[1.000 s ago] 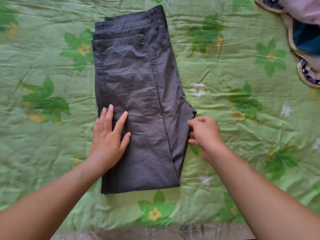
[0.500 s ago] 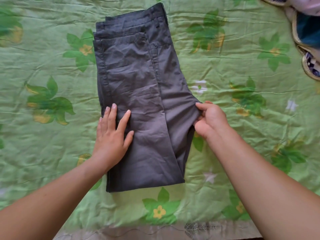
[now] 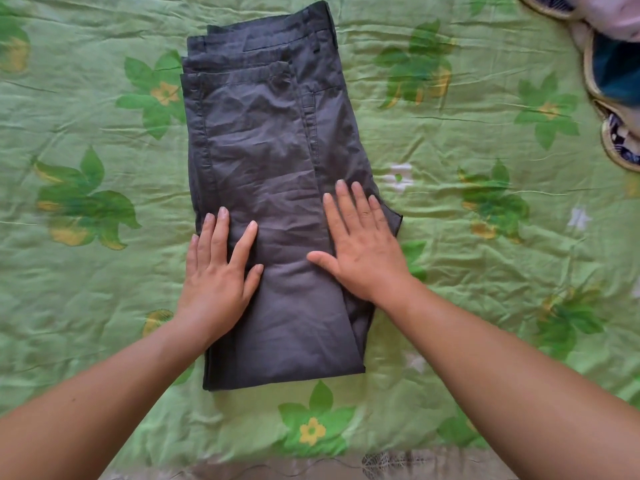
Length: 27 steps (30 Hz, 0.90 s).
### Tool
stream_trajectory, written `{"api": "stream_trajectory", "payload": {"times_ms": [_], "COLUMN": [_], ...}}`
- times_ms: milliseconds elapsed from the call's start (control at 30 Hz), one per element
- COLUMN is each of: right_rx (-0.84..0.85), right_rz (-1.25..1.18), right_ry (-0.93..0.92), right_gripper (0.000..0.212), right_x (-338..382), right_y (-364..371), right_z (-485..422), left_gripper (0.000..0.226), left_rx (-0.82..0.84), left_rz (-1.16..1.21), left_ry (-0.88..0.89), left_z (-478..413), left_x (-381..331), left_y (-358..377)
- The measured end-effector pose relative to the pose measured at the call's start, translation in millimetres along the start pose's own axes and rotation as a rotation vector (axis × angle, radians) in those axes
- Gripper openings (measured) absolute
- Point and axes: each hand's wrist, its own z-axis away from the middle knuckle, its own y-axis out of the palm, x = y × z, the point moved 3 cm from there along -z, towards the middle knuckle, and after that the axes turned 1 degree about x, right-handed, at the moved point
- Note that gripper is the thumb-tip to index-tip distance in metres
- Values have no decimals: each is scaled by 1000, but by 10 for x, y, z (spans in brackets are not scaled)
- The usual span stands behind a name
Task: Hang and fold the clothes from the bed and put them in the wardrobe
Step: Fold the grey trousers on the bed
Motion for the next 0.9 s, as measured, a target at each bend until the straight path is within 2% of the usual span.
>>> {"api": "stream_trajectory", "payload": {"times_ms": [100, 233, 333, 400, 533, 567, 667, 767, 833, 900], "right_rx": [18, -99, 6, 3, -406, -434, -294, -287, -272, -234], "right_rz": [-42, -105, 30, -11, -398, -539, -903, -1092, -1093, -949], "right_ry": [-19, 5, 51, 98, 172, 182, 311, 471, 558, 581], "right_gripper": [94, 89, 91, 89, 62, 55, 56, 63, 64, 58], "right_x": [-205, -185, -345, -318, -119, -95, -29, -26, -58, -83], "right_y": [99, 62, 0, -84, -534, -632, -887, -1046, -1136, -1234], "right_z": [-54, -63, -31, -69, -400, -559, -1110, -1525, -1731, -1887], "left_gripper": [68, 65, 71, 67, 50, 48, 48, 50, 53, 50], "left_rx": [6, -7, -14, -16, -180, -222, -249, -263, -247, -217], "left_rz": [-14, -8, -8, 35, 355, 453, 792, 1063, 1094, 1100], "left_ry": [5, -14, 20, 25, -78, -125, -344, -485, -520, -552], "left_z": [-3, -3, 1, -75, -581, -768, -1301, -1649, -1839, -2003], "left_x": [-9, -44, -47, -8, 146, 196, 333, 420, 496, 570], "left_y": [17, -52, -184, -315, -682, -772, -962, -1035, -1041, -1050]}}
